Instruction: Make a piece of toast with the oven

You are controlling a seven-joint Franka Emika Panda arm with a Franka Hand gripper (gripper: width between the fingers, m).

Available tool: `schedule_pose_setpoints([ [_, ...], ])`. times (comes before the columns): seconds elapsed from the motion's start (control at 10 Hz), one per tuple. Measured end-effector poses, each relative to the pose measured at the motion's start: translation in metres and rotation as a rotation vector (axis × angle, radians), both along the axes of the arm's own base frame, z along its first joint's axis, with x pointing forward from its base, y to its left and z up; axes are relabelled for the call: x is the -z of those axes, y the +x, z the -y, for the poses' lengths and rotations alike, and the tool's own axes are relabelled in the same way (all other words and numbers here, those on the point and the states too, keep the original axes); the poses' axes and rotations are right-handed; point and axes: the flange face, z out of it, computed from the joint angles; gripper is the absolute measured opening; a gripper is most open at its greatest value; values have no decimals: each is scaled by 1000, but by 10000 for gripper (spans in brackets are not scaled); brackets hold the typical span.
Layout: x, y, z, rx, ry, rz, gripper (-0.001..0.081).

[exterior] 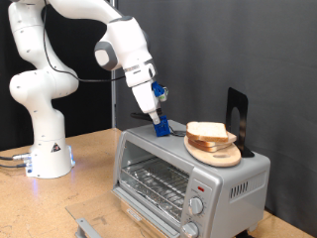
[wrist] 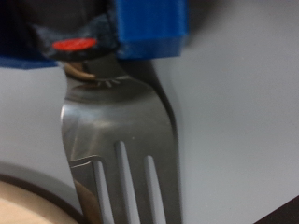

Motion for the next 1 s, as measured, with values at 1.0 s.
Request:
schedule_pose_setpoints([
  [1.0, 20, 9, -4, 7, -13, 4, 682],
])
